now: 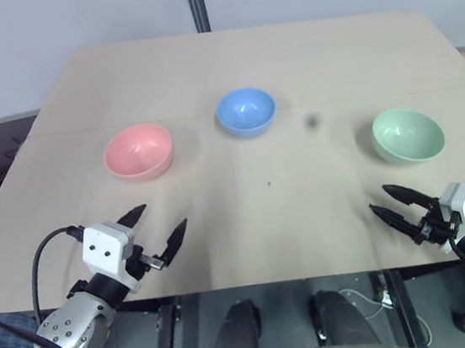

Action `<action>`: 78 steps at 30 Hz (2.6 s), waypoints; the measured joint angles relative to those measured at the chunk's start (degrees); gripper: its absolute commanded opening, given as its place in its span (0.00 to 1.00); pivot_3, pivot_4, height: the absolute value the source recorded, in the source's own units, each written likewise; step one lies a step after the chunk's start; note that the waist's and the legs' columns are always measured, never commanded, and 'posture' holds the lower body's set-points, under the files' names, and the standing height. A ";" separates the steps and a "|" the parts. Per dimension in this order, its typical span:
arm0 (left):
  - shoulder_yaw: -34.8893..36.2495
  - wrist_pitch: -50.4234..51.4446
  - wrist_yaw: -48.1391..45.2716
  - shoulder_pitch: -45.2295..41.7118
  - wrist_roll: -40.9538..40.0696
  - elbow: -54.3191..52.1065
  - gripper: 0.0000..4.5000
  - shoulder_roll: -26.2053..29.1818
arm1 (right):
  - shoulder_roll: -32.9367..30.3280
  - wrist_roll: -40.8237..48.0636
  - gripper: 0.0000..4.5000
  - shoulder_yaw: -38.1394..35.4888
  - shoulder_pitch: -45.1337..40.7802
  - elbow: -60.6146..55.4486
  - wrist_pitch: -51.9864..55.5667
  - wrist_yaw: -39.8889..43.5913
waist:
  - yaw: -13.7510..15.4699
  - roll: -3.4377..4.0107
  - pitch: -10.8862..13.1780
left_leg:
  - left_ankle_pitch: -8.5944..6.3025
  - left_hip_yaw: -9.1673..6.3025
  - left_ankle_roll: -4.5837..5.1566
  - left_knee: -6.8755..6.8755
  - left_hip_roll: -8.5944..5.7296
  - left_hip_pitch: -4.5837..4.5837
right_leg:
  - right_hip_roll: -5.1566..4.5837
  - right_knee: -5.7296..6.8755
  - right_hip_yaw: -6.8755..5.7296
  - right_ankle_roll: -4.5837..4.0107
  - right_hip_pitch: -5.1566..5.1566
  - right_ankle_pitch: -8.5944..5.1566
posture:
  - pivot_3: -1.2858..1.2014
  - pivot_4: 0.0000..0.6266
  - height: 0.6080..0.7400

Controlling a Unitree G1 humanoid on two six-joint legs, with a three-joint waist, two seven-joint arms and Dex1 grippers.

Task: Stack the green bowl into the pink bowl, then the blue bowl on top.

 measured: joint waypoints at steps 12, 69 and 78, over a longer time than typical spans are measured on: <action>0.00 -0.25 -0.53 1.16 -0.18 0.00 1.00 -0.19 | -0.32 0.00 0.57 0.02 -0.39 0.03 -0.12 0.75 | 0.00 -0.01 0.00 | 0.00 0.00 0.00 0.00 0.00 0.00 | 0.00 0.00 0.00 0.00 0.00 0.00 | 0.52 0.24 1.00; -23.95 5.56 -12.54 -46.44 18.65 43.14 0.61 25.24 | -5.11 10.06 0.58 1.86 -9.08 -19.21 17.66 -5.68 | 0.02 -0.05 0.00 | 0.00 -0.12 0.00 0.00 -0.02 -0.16 | 0.04 0.07 -0.13 0.01 -0.11 0.02 | 0.52 0.24 1.00; -25.30 -0.03 -16.02 -50.04 21.12 47.47 0.02 24.17 | -4.92 9.97 0.58 0.66 -6.80 -20.22 17.29 -6.68 | -0.16 0.03 -0.06 | 0.00 -0.11 0.00 0.01 -0.02 -0.09 | 0.05 0.13 -0.11 0.02 -0.08 0.02 | 0.52 0.24 1.00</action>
